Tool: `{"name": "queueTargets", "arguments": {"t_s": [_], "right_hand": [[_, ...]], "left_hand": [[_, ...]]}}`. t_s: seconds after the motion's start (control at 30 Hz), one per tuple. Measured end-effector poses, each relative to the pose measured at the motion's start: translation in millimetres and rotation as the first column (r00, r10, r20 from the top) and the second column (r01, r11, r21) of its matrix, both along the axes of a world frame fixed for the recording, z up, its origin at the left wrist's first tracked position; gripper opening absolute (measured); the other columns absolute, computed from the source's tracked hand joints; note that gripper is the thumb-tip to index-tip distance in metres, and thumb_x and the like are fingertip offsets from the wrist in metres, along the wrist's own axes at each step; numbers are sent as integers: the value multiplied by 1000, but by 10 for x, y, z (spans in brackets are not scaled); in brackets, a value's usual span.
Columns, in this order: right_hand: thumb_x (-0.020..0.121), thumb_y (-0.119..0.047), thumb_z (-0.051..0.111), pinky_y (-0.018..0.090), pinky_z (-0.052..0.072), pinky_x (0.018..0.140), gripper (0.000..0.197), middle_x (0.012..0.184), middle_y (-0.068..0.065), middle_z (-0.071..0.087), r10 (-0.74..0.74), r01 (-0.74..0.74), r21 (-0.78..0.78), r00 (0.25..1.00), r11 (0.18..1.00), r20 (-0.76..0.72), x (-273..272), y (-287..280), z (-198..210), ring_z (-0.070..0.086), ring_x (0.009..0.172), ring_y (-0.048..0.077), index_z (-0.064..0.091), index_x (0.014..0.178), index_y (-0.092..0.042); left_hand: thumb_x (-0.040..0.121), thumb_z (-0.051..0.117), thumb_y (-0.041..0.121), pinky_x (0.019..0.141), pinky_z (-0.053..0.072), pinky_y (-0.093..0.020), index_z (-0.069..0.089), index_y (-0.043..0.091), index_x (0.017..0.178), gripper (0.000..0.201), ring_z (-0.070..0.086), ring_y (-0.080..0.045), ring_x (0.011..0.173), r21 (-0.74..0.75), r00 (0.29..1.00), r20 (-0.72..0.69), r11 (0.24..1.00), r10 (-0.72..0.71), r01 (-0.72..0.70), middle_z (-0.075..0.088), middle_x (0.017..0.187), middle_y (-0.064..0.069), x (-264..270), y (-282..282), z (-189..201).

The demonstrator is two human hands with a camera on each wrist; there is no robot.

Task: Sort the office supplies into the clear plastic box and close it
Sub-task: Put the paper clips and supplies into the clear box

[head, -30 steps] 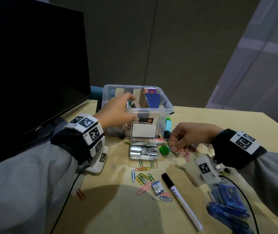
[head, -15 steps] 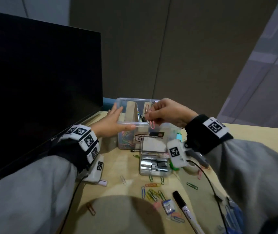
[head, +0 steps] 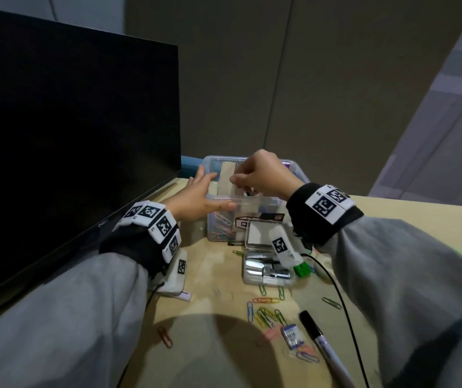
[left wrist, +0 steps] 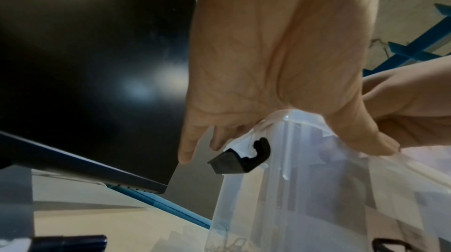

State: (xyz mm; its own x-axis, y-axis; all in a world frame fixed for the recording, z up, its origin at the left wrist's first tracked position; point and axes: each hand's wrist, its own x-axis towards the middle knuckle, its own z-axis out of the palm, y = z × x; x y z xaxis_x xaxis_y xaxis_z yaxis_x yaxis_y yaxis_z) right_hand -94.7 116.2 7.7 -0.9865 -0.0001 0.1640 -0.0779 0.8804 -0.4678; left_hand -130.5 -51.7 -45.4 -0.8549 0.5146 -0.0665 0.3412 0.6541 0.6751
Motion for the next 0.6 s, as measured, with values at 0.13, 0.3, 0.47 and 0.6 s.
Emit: {"name": "queueTargets", "arguments": {"t_s": [0.13, 0.3, 0.47, 0.6], "right_hand": [[90, -20, 67, 18, 52, 66, 11, 82, -2, 70, 80, -78, 23, 978, 997, -191, 307, 208, 44, 63, 71, 6, 72, 89, -11], [88, -14, 68, 16, 50, 66, 8, 72, -9, 65, 189, -177, 77, 963, 981, -194, 842, 542, -45, 62, 68, 1, 69, 80, -12], [86, -14, 65, 21, 49, 71, 8, 80, -4, 70, 117, -198, 363, 965, 911, 234, 1078, 877, -514, 62, 70, 10, 73, 84, -14], [93, -17, 60, 17, 48, 71, 13, 88, -5, 70, 18, -149, 298, 916, 943, 402, 1092, 964, -735, 61, 69, 5, 72, 98, -14]], "left_hand": [[82, 66, 53, 121, 15, -50, 12, 24, 155, 96, 1, -25, 150, 11, 1000, -8, 1000, 15, -15, -15, 163, -2, 38, 11, 14], [82, 66, 53, 118, 21, -47, 26, 24, 150, 84, 13, -27, 149, -9, 999, -23, 1000, 25, -25, -12, 163, -3, 54, 32, 13], [84, 64, 52, 115, 25, -45, 33, 25, 145, 74, 18, -27, 148, -22, 999, -29, 999, 27, -28, -10, 163, -1, 98, 33, 47], [85, 64, 50, 113, 28, -44, 36, 23, 143, 70, 23, -27, 146, -26, 999, -40, 999, 34, -35, -5, 163, -1, 91, 49, 49]]}}
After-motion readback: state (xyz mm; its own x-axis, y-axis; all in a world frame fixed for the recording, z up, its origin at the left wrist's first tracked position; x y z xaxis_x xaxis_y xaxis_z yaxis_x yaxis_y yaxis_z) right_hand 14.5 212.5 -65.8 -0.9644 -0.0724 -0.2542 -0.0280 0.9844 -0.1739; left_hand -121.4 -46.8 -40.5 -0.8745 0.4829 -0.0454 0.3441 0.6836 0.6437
